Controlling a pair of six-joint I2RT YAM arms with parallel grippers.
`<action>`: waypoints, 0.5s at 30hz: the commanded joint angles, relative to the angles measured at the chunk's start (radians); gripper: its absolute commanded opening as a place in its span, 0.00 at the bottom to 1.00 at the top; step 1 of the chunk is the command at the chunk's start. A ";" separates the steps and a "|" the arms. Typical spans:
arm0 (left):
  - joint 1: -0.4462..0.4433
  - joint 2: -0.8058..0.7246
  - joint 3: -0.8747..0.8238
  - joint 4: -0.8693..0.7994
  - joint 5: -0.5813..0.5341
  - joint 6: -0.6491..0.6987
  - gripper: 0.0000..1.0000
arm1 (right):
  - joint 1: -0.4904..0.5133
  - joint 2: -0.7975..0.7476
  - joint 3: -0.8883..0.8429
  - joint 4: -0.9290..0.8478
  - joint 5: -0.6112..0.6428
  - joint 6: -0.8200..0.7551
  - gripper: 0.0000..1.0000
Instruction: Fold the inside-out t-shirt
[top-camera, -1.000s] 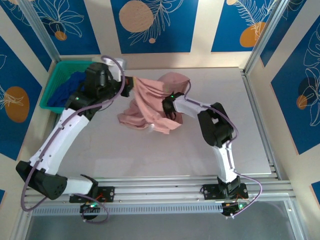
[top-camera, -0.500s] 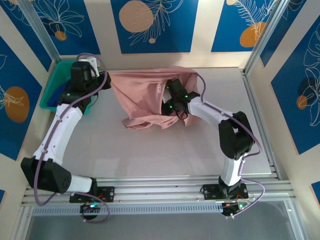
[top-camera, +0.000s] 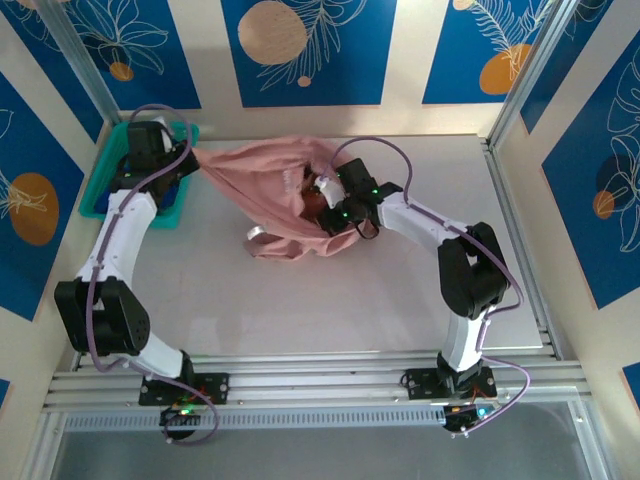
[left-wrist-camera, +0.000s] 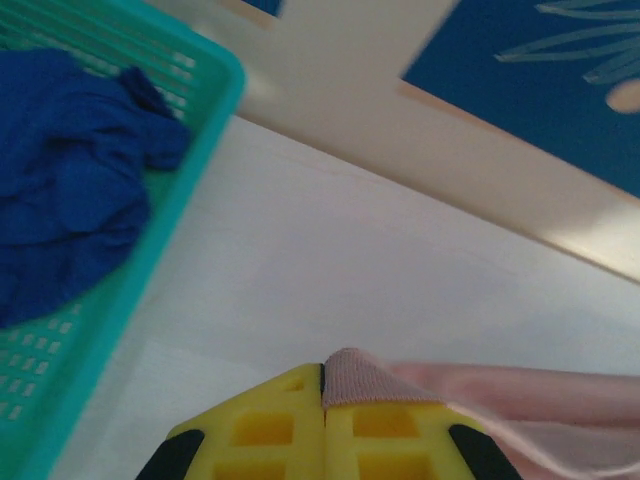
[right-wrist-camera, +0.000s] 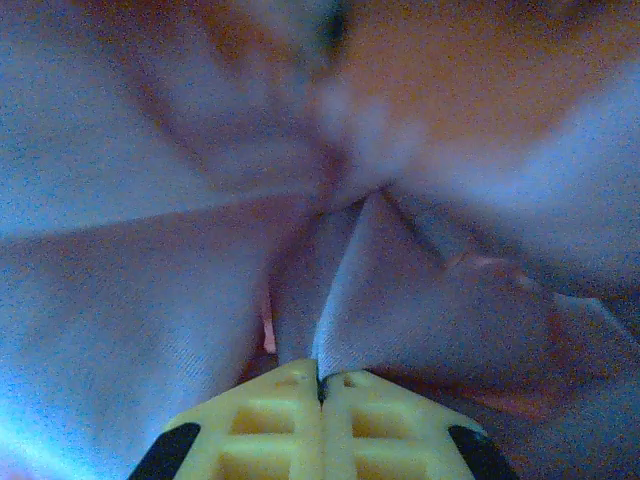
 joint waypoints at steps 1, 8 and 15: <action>-0.010 0.004 0.027 0.042 0.054 -0.041 0.00 | 0.019 -0.013 0.038 -0.034 -0.025 -0.039 0.00; -0.134 0.015 -0.086 0.118 0.153 0.005 0.00 | 0.024 -0.012 0.138 0.072 -0.059 0.053 0.00; -0.280 -0.024 -0.274 0.218 0.181 0.036 0.00 | -0.073 -0.084 0.234 0.367 -0.322 0.321 0.00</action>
